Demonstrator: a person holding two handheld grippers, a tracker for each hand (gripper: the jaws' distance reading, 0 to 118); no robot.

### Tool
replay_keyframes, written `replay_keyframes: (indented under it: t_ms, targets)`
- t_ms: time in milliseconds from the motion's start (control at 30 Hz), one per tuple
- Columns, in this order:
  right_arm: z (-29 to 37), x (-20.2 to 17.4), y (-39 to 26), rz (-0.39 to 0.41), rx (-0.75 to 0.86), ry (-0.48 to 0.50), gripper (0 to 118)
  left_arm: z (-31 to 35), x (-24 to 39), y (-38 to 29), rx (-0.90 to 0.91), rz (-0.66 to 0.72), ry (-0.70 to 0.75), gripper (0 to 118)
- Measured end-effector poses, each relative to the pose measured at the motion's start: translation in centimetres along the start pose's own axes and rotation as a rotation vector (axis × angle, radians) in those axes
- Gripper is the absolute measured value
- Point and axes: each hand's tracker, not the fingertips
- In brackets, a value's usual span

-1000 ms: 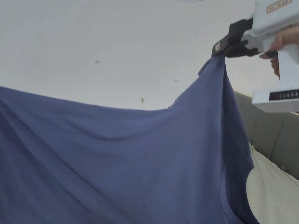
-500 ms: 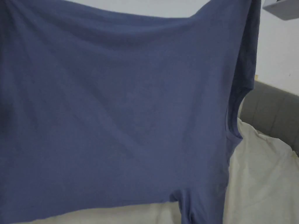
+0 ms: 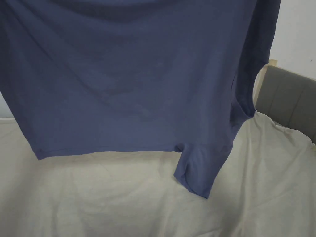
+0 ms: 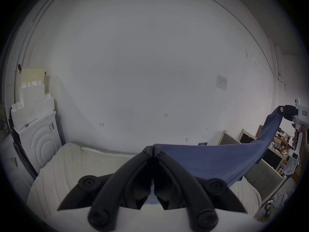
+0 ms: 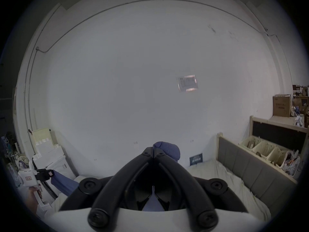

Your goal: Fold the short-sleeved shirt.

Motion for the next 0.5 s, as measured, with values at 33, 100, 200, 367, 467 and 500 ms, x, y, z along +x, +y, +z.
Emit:
replay_keyframes:
  t_ms: [33,100,200,367,467,500]
  targets:
    - [0.3,0.4,-1.2,-0.011,-0.030,0.007,0,0.1,0.0,-1.3,-0.020,-0.007,-0.005,1]
    - [1.0,1.1,-4.4,-0.004,-0.076,0.037,0,0.2,-0.4,-4.2,-0.087,-0.024,-0.028,1]
    - [2.7,2.3,-11.2,-0.008,-0.177,0.089,0,0.6,-1.4,-10.6,-0.202,0.027,-0.050,1]
    - [6.5,5.4,-26.8,-0.050,-0.376,0.127,0,2.6,-2.4,-24.3,-0.394,0.046,-0.081,1]
    - [9.4,8.0,-36.0,-0.153,-0.479,0.137,0,4.6,-2.7,-32.2,-0.507,0.082,-0.115,1]
    - [10.3,8.5,-38.1,-0.176,-0.510,0.135,0,5.4,-2.8,-34.6,-0.534,0.091,-0.122,1]
